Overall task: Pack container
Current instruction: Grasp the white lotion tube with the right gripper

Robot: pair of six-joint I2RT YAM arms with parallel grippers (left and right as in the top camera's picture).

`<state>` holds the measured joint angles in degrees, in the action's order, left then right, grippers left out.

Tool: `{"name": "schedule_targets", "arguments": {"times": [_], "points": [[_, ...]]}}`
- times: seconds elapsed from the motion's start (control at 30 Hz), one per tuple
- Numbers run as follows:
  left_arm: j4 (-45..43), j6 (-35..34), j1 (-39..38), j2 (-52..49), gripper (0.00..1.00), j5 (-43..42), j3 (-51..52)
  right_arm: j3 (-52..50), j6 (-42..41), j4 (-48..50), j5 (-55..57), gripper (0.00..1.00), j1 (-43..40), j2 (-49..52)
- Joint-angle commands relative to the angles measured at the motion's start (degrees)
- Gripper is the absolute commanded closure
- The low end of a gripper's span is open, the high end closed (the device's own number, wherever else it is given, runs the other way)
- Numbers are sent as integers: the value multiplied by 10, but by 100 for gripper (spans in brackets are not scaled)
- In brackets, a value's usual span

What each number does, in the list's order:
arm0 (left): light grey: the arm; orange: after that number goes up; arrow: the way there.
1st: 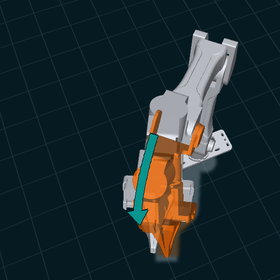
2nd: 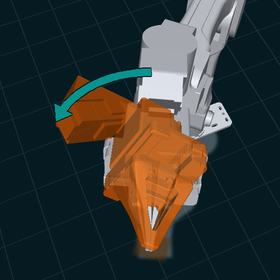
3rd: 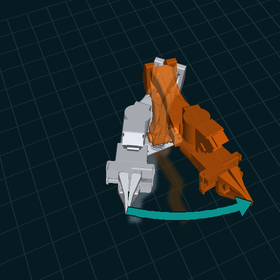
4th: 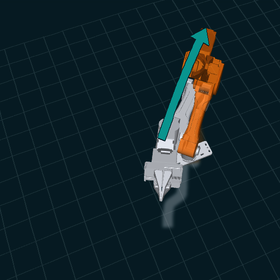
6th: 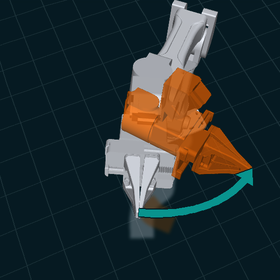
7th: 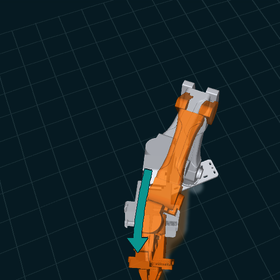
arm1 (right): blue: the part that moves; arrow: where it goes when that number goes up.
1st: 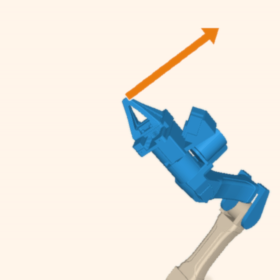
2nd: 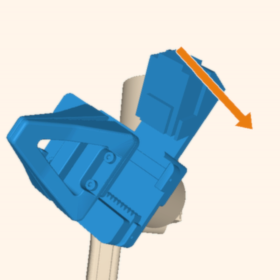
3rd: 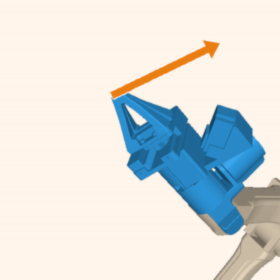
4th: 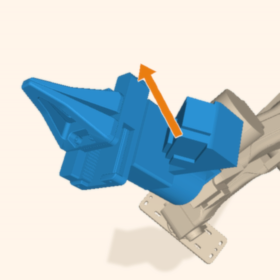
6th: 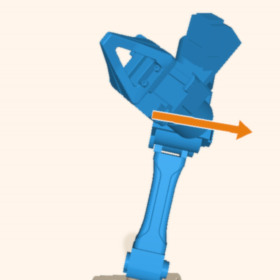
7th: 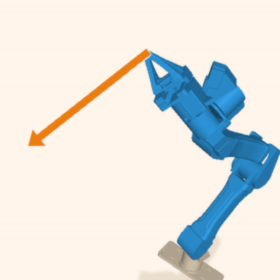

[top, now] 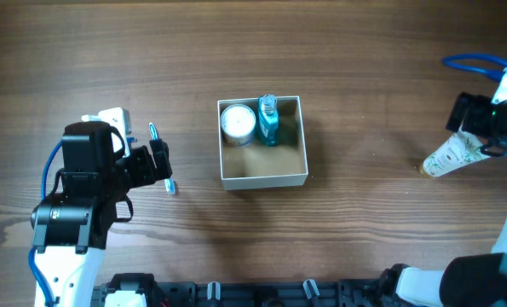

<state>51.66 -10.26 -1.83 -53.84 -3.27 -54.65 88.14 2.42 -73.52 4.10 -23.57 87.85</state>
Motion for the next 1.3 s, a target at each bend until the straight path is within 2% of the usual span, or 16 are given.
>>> {"name": "schedule_targets", "arguments": {"times": [0.0, 0.13, 0.33, 0.43, 0.5, 0.6, 0.67, 0.77, 1.1, 1.2, 1.27], "points": [[-4, -7, -3, -2, 0, 3, -12, -30, 31, 8, -12, 1, -2, 13], [-4, -7, -3, -2, 1, 3, -12, -73, 36, 33, -12, 2, -2, 13], [-3, -7, -3, -2, 0, 3, -12, -109, 36, 71, -11, 11, -2, 13], [-3, -7, -3, -2, 0, 3, -12, -111, 36, 75, -11, 22, -2, 13], [-3, -7, -3, -2, 0, 3, -12, -111, 36, 75, -9, 34, -2, 13], [-3, -7, -3, -2, 0, 3, -12, -111, 36, 75, -7, 46, -2, 13], [-3, -7, -3, -2, 0, 3, -12, -111, 36, 75, 0, 57, -2, 13], [-3, -7, -3, -2, 0, 3, -12, -111, 35, 75, 2, 61, -2, 13], [-3, -7, -3, -2, 0, 3, -12, -111, 34, 75, 1, 87, -2, 13], [-3, -7, -3, -2, 0, 3, -12, -111, 34, 75, 1, 89, -2, 13], [-3, -7, -3, -2, 0, 3, -12, -111, 28, 75, 1, 95, -2, 13]]}}
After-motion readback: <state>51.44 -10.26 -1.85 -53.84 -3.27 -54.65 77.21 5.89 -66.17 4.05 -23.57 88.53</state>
